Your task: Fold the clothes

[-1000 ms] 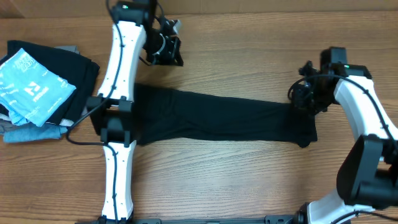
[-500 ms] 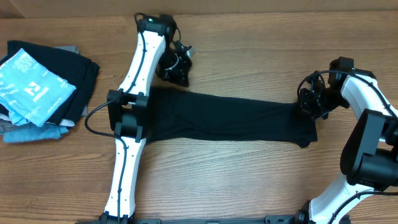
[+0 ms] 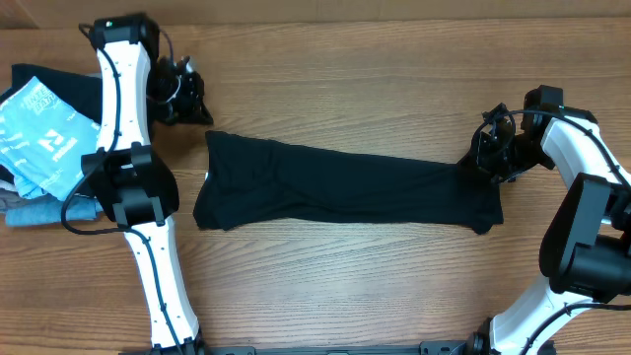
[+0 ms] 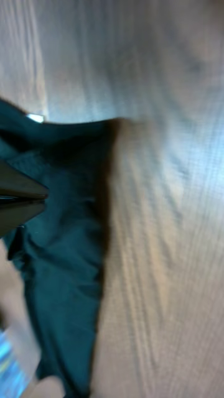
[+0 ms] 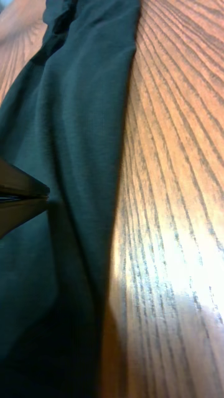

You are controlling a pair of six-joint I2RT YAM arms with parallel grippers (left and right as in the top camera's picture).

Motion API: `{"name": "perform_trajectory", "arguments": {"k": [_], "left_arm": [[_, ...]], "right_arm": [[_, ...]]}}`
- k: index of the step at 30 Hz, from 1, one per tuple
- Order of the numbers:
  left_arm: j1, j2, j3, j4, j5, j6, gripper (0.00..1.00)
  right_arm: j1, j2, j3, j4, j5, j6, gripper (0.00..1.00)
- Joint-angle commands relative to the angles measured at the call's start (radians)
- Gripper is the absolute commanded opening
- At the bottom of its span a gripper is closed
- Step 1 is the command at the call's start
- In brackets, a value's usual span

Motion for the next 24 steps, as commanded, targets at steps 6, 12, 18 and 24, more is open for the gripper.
{"name": "perform_trajectory", "arguments": {"k": [6, 12, 18, 24], "left_arm": [[0.064, -0.006, -0.105, -0.004, 0.476, 0.273, 0.04], [0.014, -0.006, -0.111, -0.004, 0.391, 0.288, 0.04], [-0.084, -0.006, -0.119, -0.004, 0.386, 0.280, 0.04], [-0.101, -0.006, -0.223, -0.004, 0.253, 0.268, 0.04]], "right_arm": [[0.003, -0.029, 0.023, 0.034, -0.018, -0.010, 0.04], [0.003, -0.029, 0.010, 0.044, -0.017, -0.010, 0.04], [0.003, -0.029, 0.010, 0.045, -0.017, -0.010, 0.04], [0.003, -0.029, 0.010, 0.044, 0.009, -0.010, 0.04]]}}
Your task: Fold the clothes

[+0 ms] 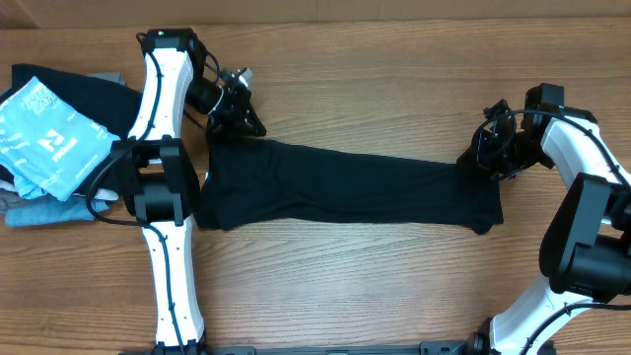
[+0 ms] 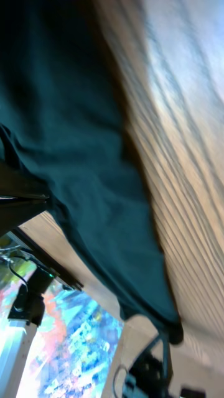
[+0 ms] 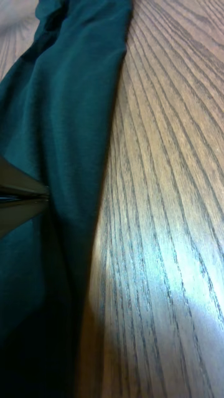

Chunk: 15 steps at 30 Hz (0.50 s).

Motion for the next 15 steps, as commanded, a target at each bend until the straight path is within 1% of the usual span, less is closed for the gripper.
{"name": "perform_trajectory", "arguments": {"k": [1, 5, 10, 13, 15], "left_arm": [[0.032, -0.006, -0.093, -0.004, -0.053, 0.047, 0.04], [0.066, -0.006, -0.171, 0.010, -0.014, 0.161, 0.04], [0.111, -0.006, -0.253, 0.147, -0.021, 0.252, 0.04], [0.130, -0.006, -0.319, 0.253, -0.027, 0.251, 0.08], [0.137, -0.006, -0.338, 0.303, -0.028, 0.219, 0.11]], "right_arm": [[0.003, -0.029, 0.010, 0.002, 0.006, -0.010, 0.04], [0.003, -0.029, 0.010, 0.003, 0.006, -0.010, 0.04], [0.003, -0.029, 0.010, 0.003, 0.006, -0.010, 0.04], [0.003, -0.029, 0.010, 0.003, 0.011, -0.018, 0.04], [0.003, -0.029, 0.010, 0.003, 0.010, -0.025, 0.04]]}}
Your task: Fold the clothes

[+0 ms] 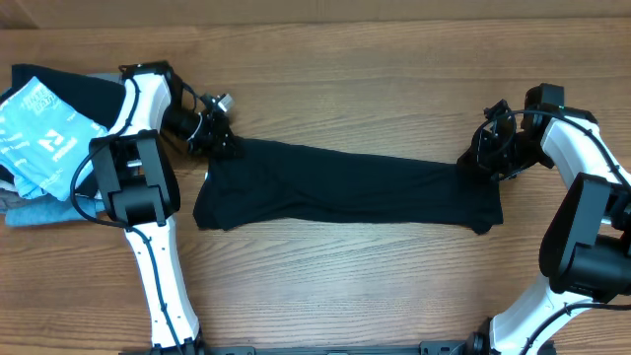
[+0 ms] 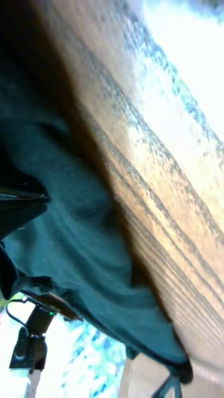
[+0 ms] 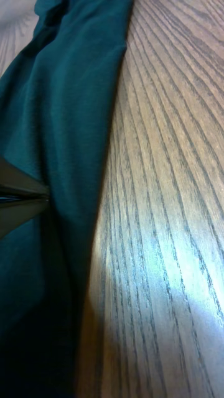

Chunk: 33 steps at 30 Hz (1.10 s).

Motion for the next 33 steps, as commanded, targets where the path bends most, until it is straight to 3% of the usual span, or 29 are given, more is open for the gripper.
{"name": "perform_trajectory", "arguments": {"k": [1, 4, 9, 12, 15, 18, 20, 21, 22, 24, 25, 27, 33], "left_arm": [[0.019, -0.005, -0.038, 0.093, -0.025, -0.017, 0.12], [0.024, -0.007, 0.082, 0.094, -0.024, -0.081, 0.15], [0.018, -0.008, 0.520, -0.061, -0.032, -0.167, 0.20], [0.013, -0.008, 0.736, -0.216, -0.189, -0.323, 0.29], [0.010, -0.020, 0.768, -0.239, -0.221, -0.395, 0.37], [-0.012, -0.020, 0.743, -0.239, -0.040, -0.345, 0.43], [-0.045, -0.020, 0.724, -0.239, -0.066, -0.337, 0.43], [-0.065, -0.020, 0.717, -0.239, -0.100, -0.338, 0.43], [-0.092, -0.020, 0.715, -0.239, -0.145, -0.338, 0.43], [-0.147, -0.020, 0.715, -0.239, -0.230, -0.342, 0.43], [-0.179, -0.020, 0.715, -0.239, -0.278, -0.359, 0.42], [-0.237, -0.019, 0.715, -0.239, -0.363, -0.400, 0.42], [-0.373, -0.019, 0.715, -0.231, -0.627, -0.503, 0.47]], "right_arm": [[0.003, -0.029, 0.010, 0.003, 0.002, -0.021, 0.04], [0.003, -0.029, 0.010, 0.005, 0.002, -0.021, 0.04], [0.003, -0.029, 0.010, 0.005, 0.002, -0.021, 0.04], [0.003, -0.029, 0.010, 0.005, 0.004, -0.023, 0.04], [0.003, -0.029, 0.011, 0.005, 0.033, -0.032, 0.04], [-0.026, -0.029, 0.062, -0.078, -0.043, -0.146, 0.05], [-0.056, -0.029, 0.129, -0.152, -0.097, -0.179, 0.14], [-0.073, -0.029, 0.159, -0.180, -0.096, -0.178, 0.24], [-0.094, -0.029, 0.190, -0.213, -0.092, -0.178, 0.52], [-0.133, -0.029, 0.215, -0.237, -0.038, -0.170, 0.74], [-0.151, -0.029, 0.214, -0.237, 0.019, -0.149, 0.80], [-0.178, -0.023, 0.206, -0.240, 0.125, -0.122, 0.81], [-0.195, 0.036, 0.122, -0.223, 0.158, -0.193, 0.78]]}}
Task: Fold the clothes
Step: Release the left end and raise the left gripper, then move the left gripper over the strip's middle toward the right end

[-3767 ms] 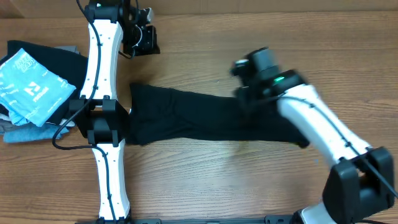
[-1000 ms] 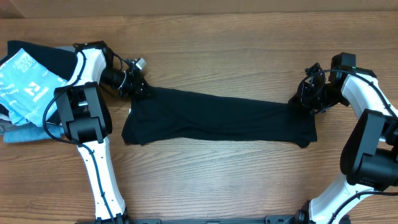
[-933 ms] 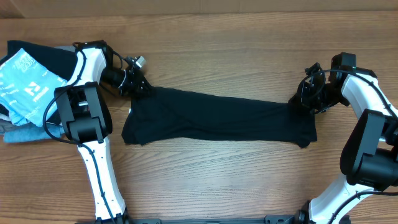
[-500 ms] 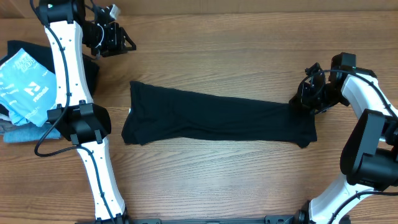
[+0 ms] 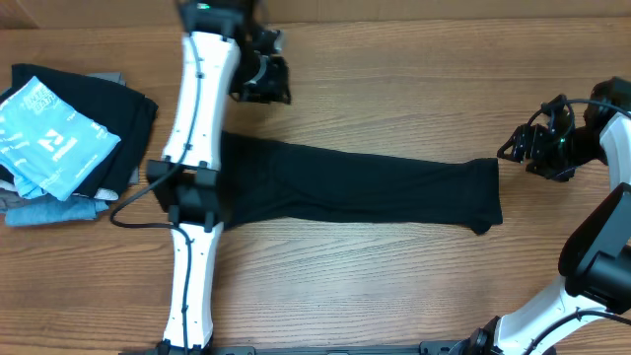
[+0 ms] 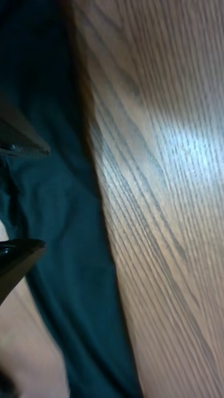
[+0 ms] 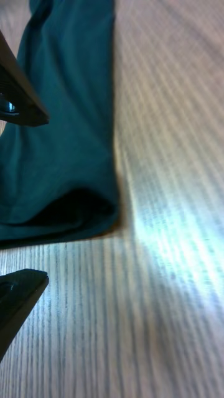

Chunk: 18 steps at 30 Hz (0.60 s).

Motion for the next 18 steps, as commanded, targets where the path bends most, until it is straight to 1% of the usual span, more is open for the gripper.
{"name": "perform_trajectory", "arguments": {"k": [1, 4, 6, 11, 12, 14, 15, 16, 18], "left_arm": [[-0.033, 0.001, -0.005, 0.002, -0.188, -0.078, 0.47], [-0.032, 0.001, -0.005, 0.003, -0.187, -0.077, 0.47], [-0.028, 0.001, -0.005, 0.006, -0.187, -0.077, 0.48], [-0.023, 0.001, -0.005, 0.014, -0.187, -0.076, 0.48], [-0.021, 0.001, -0.005, 0.016, -0.187, -0.072, 0.48], [-0.020, 0.001, -0.005, 0.018, -0.187, -0.069, 0.48], [-0.020, 0.001, -0.005, 0.018, -0.187, -0.069, 0.48], [-0.020, 0.001, -0.005, 0.019, -0.187, -0.069, 0.48], [-0.019, 0.001, -0.005, 0.021, -0.187, -0.068, 0.48]], "right_arm": [[0.003, 0.055, -0.061, 0.007, 0.050, -0.059, 0.78], [0.003, 0.144, -0.083, -0.003, 0.038, -0.058, 0.77], [0.003, 0.170, -0.094, -0.002, -0.001, -0.067, 0.76], [0.008, 0.202, -0.132, -0.005, -0.123, -0.081, 0.62], [0.012, 0.203, -0.154, 0.005, -0.169, -0.113, 0.59], [0.018, 0.203, -0.183, 0.029, -0.228, -0.154, 0.57], [0.019, 0.203, -0.186, 0.047, -0.249, -0.156, 0.52], [0.019, 0.203, -0.185, 0.060, -0.280, -0.166, 0.49], [0.019, 0.203, -0.180, 0.071, -0.338, -0.208, 0.47]]}}
